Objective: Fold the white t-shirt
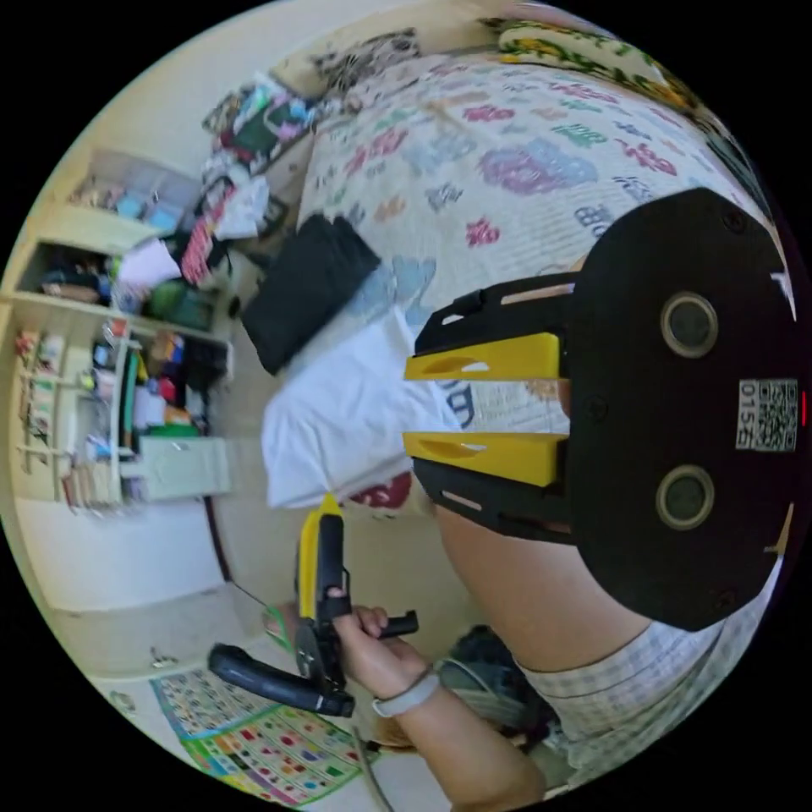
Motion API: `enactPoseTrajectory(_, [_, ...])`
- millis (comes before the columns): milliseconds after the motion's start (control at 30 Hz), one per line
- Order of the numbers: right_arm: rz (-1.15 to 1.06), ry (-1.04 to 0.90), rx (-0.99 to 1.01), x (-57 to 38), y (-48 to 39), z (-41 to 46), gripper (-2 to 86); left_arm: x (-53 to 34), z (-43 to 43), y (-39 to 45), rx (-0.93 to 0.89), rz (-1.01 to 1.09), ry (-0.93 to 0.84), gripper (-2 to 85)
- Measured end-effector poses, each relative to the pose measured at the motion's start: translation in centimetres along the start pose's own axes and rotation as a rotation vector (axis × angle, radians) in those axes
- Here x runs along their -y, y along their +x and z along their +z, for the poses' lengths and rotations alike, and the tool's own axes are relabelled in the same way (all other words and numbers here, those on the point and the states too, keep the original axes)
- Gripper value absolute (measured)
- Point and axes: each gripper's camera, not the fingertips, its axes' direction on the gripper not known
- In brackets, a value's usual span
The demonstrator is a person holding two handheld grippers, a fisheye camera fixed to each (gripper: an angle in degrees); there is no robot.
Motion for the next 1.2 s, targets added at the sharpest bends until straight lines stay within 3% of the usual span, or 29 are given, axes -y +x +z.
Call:
enactPoseTrajectory(167, [-0.061,-0.253,0.067,3.8,-1.6,8.1,4.6,1.0,-0.3,-4.2,-0.054,-0.074,-0.052,12.7])
enactPoseTrajectory(400, [0.217,0.025,0.289,3.9,4.5,2.2,1.0,3.2,-1.2,-6.6,-0.159,-0.113,-0.064,14.7])
enactPoseTrajectory(467, [0.256,0.11,0.346,3.3,5.9,-0.6,0.8,5.1,-1.2,-6.1,-0.343,-0.138,-0.013,15.3])
enactPoseTrajectory(600, [0.291,0.222,0.43,0.8,7.5,-6.2,0.5,8.4,-1.5,-3.0,-0.544,-0.098,0.036,12.1])
enactPoseTrajectory(667, [0.292,0.268,0.397,-0.8,7.7,-9.0,0.5,10.4,-2.0,-0.4,-0.75,-0.045,0.019,6.3])
enactPoseTrajectory(733, [0.295,0.3,0.285,-3.4,7.6,-12.7,0.5,11.8,-3.4,2.1,-0.814,0.03,0.022,3.9])
enactPoseTrajectory(867, [0.361,0.364,0.191,-8.6,8.5,-18.5,0.7,14.5,-8.4,9.2,-0.752,0.339,-0.012,1.7])
enactPoseTrajectory(1000, [0.462,0.409,0.082,-15.9,9.6,-24.3,0.3,15.9,-11.3,14.1,-0.797,0.481,-0.045,0.6])
enactPoseTrajectory(1200, [0.618,0.448,-0.14,-24.9,8.4,-31.6,0.0,16.6,-15.3,20.8,-0.723,0.696,-0.079,-0.4])
